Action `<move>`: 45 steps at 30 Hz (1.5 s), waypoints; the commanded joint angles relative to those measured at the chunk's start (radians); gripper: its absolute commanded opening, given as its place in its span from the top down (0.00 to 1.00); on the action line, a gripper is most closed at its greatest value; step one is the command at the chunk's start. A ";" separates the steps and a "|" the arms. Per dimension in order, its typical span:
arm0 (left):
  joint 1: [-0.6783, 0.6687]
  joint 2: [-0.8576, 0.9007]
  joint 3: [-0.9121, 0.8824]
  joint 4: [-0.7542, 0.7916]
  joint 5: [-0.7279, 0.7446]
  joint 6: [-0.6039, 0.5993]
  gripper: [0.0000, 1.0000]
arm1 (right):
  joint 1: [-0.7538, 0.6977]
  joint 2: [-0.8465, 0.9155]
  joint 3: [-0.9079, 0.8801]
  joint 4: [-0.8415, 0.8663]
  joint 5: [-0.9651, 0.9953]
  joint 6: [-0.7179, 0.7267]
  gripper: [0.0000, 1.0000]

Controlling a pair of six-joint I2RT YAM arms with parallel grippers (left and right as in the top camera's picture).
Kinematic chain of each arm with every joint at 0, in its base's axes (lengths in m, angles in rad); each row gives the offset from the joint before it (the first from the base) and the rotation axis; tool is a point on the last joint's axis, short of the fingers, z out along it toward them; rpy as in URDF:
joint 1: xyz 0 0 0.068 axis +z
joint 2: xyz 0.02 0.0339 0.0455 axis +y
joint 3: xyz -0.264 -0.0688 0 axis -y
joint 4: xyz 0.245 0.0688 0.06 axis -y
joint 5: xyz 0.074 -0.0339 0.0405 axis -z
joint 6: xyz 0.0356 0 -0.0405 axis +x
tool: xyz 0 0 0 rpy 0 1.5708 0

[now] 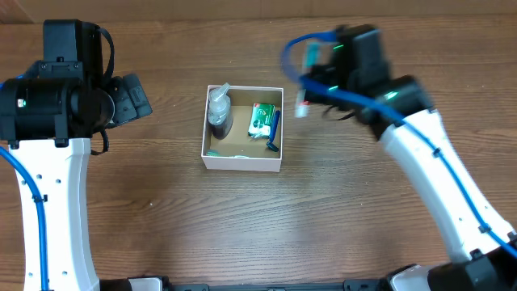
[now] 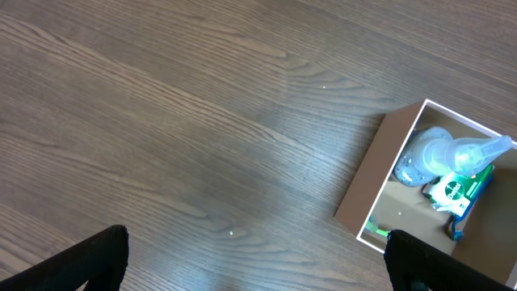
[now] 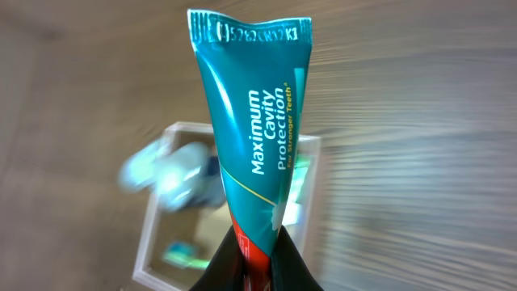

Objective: Pack container

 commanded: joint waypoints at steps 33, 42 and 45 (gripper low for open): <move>-0.082 0.028 0.002 0.119 0.045 0.117 0.00 | -0.239 0.018 0.088 -0.122 0.165 -0.141 0.04; -0.089 0.138 0.002 0.101 0.081 0.134 0.00 | -0.338 0.023 0.089 -0.142 0.167 -0.209 0.00; -0.092 0.120 0.002 0.079 0.094 0.132 0.00 | -0.338 -0.018 0.089 -0.205 0.167 -0.156 0.00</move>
